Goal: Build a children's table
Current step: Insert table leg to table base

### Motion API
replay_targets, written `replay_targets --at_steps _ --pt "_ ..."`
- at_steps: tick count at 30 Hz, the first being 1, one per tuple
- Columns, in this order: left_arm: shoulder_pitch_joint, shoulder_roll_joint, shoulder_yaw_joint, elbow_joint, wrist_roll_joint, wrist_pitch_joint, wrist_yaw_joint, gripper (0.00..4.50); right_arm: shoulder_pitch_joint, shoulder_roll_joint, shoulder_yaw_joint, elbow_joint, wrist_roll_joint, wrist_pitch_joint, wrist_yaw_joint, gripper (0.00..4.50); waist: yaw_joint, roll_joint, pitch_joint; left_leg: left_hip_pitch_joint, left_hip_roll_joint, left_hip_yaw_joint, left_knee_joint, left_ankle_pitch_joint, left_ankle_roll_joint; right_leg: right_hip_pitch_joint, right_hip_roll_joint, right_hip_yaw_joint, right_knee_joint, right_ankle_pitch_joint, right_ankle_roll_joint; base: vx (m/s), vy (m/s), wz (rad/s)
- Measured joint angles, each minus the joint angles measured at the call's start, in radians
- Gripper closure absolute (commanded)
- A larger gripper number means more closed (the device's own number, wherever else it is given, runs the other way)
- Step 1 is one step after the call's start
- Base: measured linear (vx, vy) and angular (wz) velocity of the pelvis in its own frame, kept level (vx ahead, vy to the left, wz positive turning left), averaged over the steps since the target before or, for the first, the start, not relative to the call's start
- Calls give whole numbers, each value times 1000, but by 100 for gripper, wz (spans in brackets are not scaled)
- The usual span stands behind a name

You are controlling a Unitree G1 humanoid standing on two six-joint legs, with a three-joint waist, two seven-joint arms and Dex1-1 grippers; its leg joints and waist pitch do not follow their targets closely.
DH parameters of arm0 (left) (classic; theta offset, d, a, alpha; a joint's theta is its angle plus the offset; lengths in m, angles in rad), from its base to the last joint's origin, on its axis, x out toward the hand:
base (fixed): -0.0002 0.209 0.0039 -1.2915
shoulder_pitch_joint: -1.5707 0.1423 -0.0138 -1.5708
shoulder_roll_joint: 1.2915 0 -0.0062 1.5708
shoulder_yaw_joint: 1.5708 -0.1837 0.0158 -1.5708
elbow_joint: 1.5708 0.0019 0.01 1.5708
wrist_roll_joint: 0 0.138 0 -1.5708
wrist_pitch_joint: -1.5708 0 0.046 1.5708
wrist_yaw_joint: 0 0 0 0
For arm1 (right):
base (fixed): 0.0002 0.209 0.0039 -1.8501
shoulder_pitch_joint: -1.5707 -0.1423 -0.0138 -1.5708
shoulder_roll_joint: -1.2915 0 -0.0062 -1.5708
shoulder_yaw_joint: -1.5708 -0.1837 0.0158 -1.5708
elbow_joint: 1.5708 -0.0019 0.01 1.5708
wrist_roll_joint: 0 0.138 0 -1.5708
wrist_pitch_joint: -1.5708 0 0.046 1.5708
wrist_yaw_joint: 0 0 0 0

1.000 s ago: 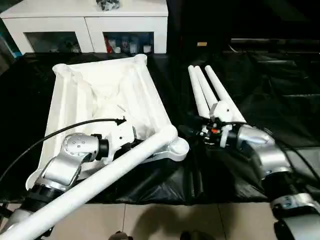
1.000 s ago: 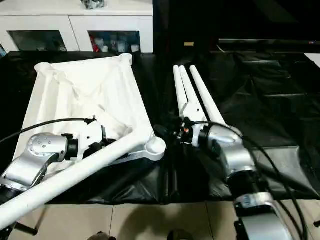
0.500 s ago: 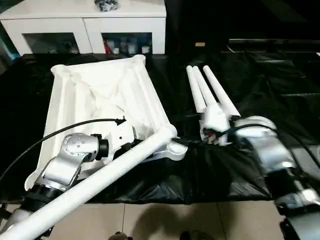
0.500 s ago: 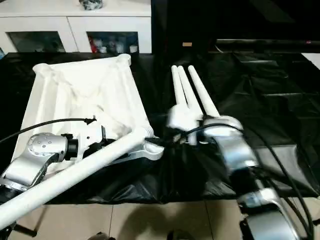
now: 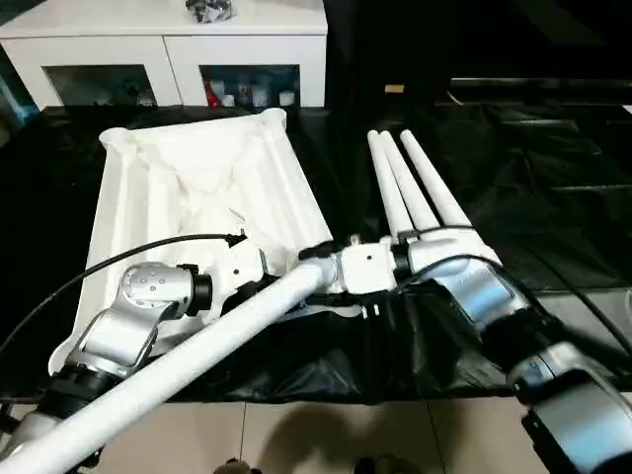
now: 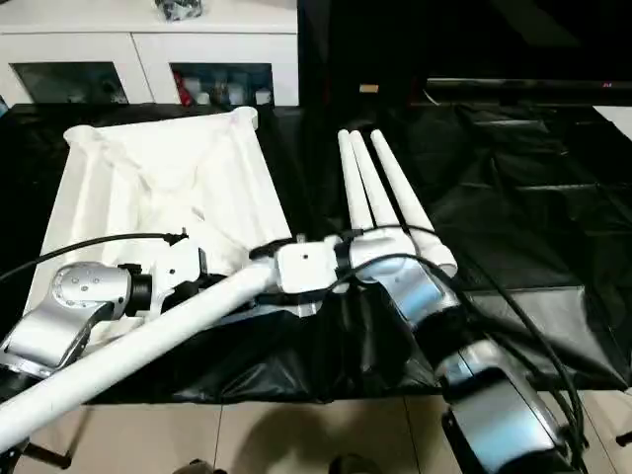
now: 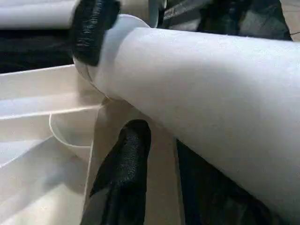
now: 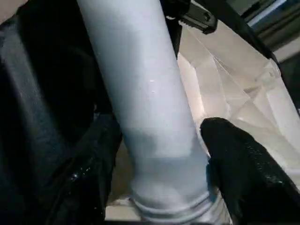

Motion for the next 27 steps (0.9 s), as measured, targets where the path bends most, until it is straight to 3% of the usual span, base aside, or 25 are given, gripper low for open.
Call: replay_targets --at_steps 8,9,13,16,27 --pt "2 2 -1 -9 3 11 0 298 -41 49 30 85 -56 -47 -54 140 -1 0 0 0 0 0 0 0 0 0 0 0 0 3 -4 0 0 0" --pt "2 2 -1 -9 3 11 0 298 -44 51 33 90 -60 -50 -56 167 -1 0 0 0 0 0 0 0 0 0 0 0 0 3 -4 0 0 0" --pt "2 4 -2 -10 3 12 0 298 -52 65 33 114 -57 -73 -56 180 0 0 0 0 0 0 0 0 0 0 0 0 0 3 -4 0 0 0" --pt "1 3 -3 -12 3 11 -3 298 -56 71 31 127 -52 -80 -47 214 -1 0 0 0 0 0 0 0 0 0 0 0 0 3 -4 0 0 0" --pt "-2 4 -1 -12 -1 10 -4 298 -55 66 21 156 -44 -147 -50 242 2 0 0 1 0 0 0 0 0 1 0 0 0 3 -5 0 0 0"
